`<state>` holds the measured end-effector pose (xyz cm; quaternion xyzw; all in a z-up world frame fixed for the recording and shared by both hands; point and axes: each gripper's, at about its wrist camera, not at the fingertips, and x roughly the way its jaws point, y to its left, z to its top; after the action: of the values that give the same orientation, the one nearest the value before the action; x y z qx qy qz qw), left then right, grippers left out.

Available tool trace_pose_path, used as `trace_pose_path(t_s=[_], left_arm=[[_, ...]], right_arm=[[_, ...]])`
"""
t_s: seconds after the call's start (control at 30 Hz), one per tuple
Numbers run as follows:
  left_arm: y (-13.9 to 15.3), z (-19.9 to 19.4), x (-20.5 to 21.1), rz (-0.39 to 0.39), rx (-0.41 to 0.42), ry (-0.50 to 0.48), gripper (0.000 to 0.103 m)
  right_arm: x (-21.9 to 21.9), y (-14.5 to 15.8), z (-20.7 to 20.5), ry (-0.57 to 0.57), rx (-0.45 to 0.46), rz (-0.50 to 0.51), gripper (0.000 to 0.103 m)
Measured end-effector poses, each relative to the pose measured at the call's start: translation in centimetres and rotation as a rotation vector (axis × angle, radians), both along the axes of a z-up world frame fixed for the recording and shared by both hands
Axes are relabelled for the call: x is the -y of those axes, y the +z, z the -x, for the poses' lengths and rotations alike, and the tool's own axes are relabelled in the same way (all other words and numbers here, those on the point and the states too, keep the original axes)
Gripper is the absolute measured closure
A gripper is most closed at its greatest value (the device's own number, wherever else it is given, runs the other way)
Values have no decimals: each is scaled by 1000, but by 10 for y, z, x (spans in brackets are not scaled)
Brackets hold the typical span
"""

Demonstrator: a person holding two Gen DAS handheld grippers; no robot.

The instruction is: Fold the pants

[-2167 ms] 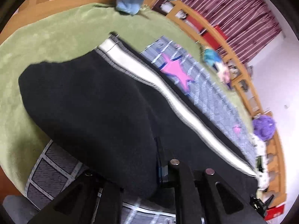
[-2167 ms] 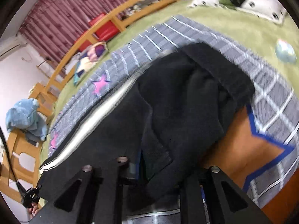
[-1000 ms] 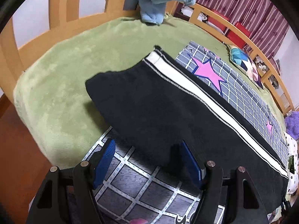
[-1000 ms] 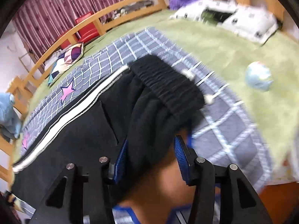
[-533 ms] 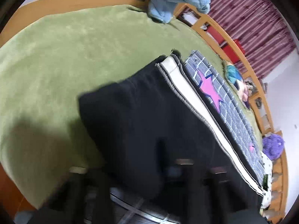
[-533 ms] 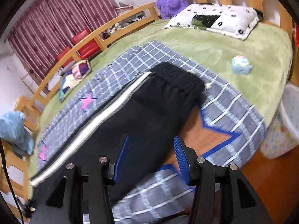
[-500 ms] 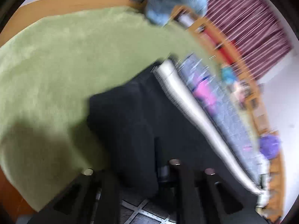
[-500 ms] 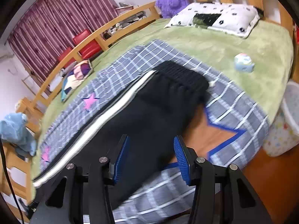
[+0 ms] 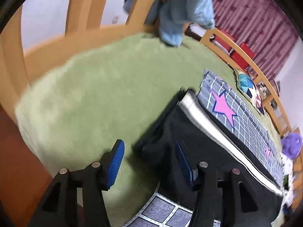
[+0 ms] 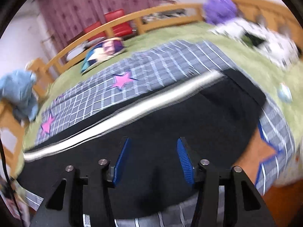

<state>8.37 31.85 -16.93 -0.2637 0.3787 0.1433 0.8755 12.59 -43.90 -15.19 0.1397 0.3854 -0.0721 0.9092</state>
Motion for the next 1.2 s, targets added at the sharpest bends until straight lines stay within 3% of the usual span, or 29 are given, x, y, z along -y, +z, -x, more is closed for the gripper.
trace_pose_path(t_s=[0.1, 0.23, 0.3, 0.57, 0.8, 1.03, 1.17, 1.2], left_arm=[[23, -22, 6, 9, 24, -107, 49], [27, -67, 25, -19, -53, -161, 49], [23, -87, 33, 0, -82, -176, 49], [5, -133, 58, -87, -192, -217, 49], [-6, -156, 56, -115, -241, -223, 49], [-13, -162, 53, -105, -235, -252, 45], [-15, -163, 50, -111, -231, -255, 45], [-15, -163, 47, -122, -229, -246, 45]], right_arm=[[-35, 1, -37, 101, -8, 117, 49], [-80, -8, -94, 240, -29, 192, 49], [-100, -16, -122, 293, -23, 159, 42], [-184, -62, -202, 488, -145, 104, 42], [-227, -84, -207, 582, -197, 182, 36], [-234, -88, -207, 679, -217, 153, 33], [-237, -90, -215, 676, -215, 136, 33], [-238, -91, -217, 676, -213, 132, 38]])
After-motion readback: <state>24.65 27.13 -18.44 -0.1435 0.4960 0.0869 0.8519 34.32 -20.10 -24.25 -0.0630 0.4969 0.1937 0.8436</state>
